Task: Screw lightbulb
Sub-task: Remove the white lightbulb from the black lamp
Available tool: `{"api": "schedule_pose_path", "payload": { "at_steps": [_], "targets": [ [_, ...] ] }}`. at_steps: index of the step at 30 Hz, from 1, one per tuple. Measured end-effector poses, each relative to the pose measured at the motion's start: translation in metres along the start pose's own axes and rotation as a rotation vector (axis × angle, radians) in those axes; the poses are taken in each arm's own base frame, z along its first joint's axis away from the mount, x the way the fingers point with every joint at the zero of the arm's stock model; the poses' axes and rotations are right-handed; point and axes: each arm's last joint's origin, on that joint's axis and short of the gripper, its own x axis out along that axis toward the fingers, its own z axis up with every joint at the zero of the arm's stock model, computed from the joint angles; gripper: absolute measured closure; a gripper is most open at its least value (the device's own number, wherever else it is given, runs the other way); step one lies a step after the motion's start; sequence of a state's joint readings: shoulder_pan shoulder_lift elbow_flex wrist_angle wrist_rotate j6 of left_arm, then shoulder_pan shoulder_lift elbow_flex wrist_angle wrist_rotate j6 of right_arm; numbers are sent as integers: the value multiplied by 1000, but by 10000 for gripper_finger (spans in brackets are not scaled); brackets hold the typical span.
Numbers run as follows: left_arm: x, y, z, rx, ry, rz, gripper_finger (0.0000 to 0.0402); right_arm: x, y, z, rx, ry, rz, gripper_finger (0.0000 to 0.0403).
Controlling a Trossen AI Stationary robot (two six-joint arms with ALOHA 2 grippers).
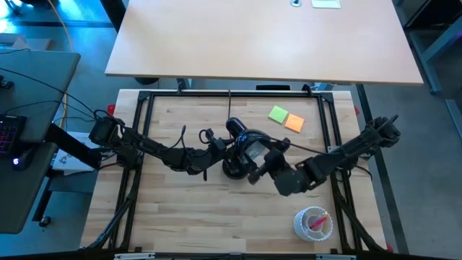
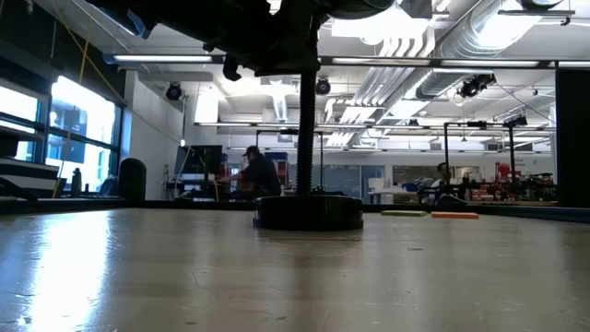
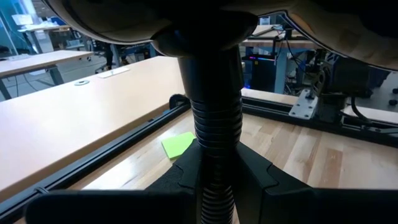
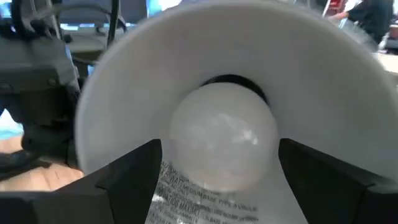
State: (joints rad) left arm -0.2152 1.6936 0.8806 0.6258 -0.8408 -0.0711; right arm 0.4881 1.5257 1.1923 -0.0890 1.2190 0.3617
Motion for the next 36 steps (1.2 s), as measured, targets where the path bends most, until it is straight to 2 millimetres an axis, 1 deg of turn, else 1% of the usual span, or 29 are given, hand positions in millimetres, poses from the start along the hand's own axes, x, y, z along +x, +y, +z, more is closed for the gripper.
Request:
{"api": "schedule_pose_path", "payload": {
  "at_steps": [3,7,10,13,16,20,24,27,29,33,36],
  "targets": [
    [0,0,0,-3,0,-1,356,11,-4,1,-23,20,15,82],
    [0,0,0,-7,0,-2,356,20,-7,2,-131,28,11,85],
    [0,0,0,-6,0,-2,356,21,-7,4,-251,20,10,97],
    [0,0,0,-6,0,-2,356,21,-6,8,-420,-4,14,116],
    [0,0,0,-5,0,-1,356,21,-4,12,-633,-35,20,128],
    [0,0,0,-6,0,-1,356,21,-2,13,-987,-57,27,131],
    [0,0,0,-6,0,0,356,22,-4,7,-1429,-33,59,132],
    [0,0,0,-6,0,-4,356,22,-8,3,-1664,-6,84,132],
    [0,0,0,-6,0,-5,356,22,-9,1,-1738,9,75,133],
    [0,0,0,-5,0,-8,356,18,-7,1,-1805,17,44,133],
    [0,-1,0,-2,0,-10,356,14,-6,0,-1821,10,51,133]
  ]
}}
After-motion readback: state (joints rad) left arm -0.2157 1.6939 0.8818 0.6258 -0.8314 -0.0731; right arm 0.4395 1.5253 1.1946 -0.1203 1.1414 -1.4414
